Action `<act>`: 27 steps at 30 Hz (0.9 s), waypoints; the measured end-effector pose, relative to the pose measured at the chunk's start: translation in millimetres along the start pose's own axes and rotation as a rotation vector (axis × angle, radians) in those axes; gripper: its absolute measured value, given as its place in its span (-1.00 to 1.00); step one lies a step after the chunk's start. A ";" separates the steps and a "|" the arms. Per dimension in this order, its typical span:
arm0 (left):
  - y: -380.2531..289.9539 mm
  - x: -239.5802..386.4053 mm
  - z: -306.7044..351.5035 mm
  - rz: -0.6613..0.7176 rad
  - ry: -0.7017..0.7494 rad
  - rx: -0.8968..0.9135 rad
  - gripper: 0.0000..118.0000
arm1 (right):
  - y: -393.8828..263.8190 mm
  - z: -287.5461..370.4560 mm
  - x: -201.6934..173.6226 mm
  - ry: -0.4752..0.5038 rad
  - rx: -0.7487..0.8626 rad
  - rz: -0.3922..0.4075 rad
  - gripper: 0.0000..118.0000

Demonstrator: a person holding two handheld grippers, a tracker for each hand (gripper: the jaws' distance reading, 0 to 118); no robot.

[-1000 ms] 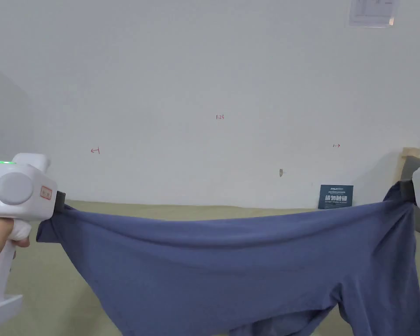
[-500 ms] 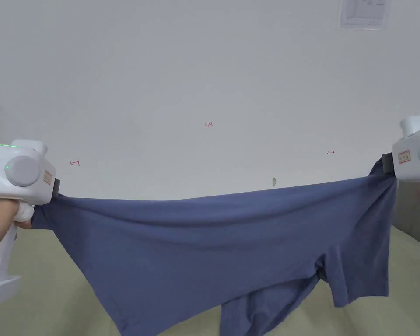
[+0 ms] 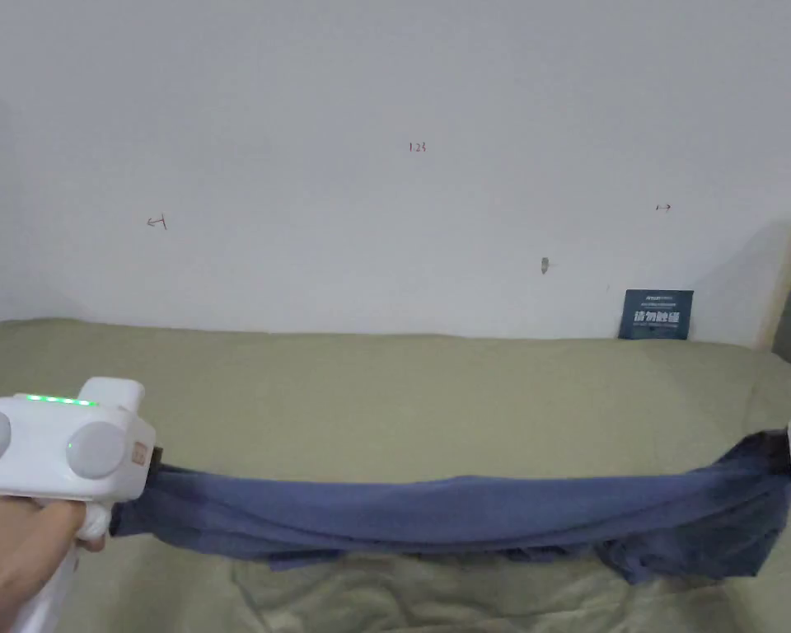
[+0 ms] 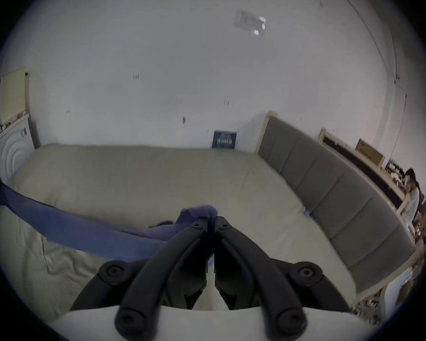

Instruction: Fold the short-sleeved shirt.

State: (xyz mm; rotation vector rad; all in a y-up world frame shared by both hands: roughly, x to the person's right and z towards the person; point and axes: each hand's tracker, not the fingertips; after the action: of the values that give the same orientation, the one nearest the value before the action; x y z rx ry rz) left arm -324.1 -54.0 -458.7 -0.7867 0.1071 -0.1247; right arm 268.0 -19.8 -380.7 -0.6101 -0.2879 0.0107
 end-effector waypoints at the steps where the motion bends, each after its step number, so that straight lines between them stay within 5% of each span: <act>1: -16.9 1.7 0.1 0.005 -0.004 -0.005 -0.97 | -16.6 1.5 4.3 0.004 -0.030 -0.011 -0.95; 10: -151.8 -2.8 40.6 0.029 -0.044 -0.118 -0.97 | -157.7 73.0 43.8 0.027 -0.153 -0.138 -0.95; 18: -204.4 -22.1 99.8 0.047 -0.064 -0.112 -0.97 | -204.9 141.2 60.5 0.040 -0.157 -0.142 -0.95; 27: -232.1 -27.8 76.6 0.086 -0.098 -0.181 -0.97 | -230.8 121.8 53.4 0.002 -0.222 -0.103 -0.95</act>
State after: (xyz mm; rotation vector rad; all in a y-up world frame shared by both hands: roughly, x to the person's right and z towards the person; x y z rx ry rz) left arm -357.3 -158.6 -238.6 -0.9661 0.0600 0.0052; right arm 269.3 -135.6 -140.8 -0.8147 -0.3208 -0.1228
